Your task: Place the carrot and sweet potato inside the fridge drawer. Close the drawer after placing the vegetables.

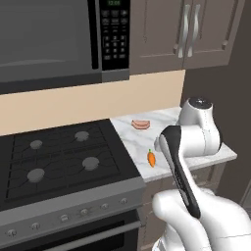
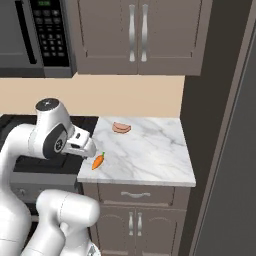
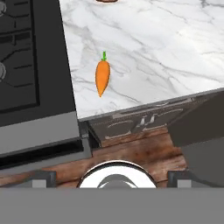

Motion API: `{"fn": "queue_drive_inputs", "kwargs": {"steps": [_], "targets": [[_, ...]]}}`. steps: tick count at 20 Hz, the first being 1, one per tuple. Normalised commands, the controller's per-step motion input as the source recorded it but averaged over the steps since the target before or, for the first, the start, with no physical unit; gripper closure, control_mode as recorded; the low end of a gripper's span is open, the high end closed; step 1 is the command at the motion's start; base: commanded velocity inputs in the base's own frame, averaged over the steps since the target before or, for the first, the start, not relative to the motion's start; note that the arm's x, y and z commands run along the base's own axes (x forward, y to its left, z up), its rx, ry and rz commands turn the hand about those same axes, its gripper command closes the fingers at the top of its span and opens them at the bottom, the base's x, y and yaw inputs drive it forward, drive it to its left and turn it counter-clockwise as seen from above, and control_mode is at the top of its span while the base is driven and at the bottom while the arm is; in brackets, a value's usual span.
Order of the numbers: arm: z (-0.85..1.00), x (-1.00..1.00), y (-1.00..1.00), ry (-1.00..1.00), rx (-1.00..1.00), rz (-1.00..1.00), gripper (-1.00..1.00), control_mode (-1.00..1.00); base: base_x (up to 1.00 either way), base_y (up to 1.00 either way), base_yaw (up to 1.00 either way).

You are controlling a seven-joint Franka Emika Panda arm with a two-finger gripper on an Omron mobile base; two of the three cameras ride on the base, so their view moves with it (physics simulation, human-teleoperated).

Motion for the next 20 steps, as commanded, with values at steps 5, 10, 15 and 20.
{"fn": "queue_drive_inputs", "kwargs": {"steps": [5,10,15,20], "targets": [[-0.45,0.79,-0.08,0.07,0.13,-0.12,-1.0,-1.0,0.0,0.0,0.0],[-0.58,0.66,0.0,0.06,0.03,-0.02,-1.0,-1.0,0.0,0.0,0.0],[-0.49,0.43,0.11,0.2,-0.03,0.0,-1.0,-1.0,0.0,0.0,0.0],[-0.43,0.38,0.2,0.15,-0.07,0.0,-1.0,-1.0,0.0,0.0,0.0]]}}
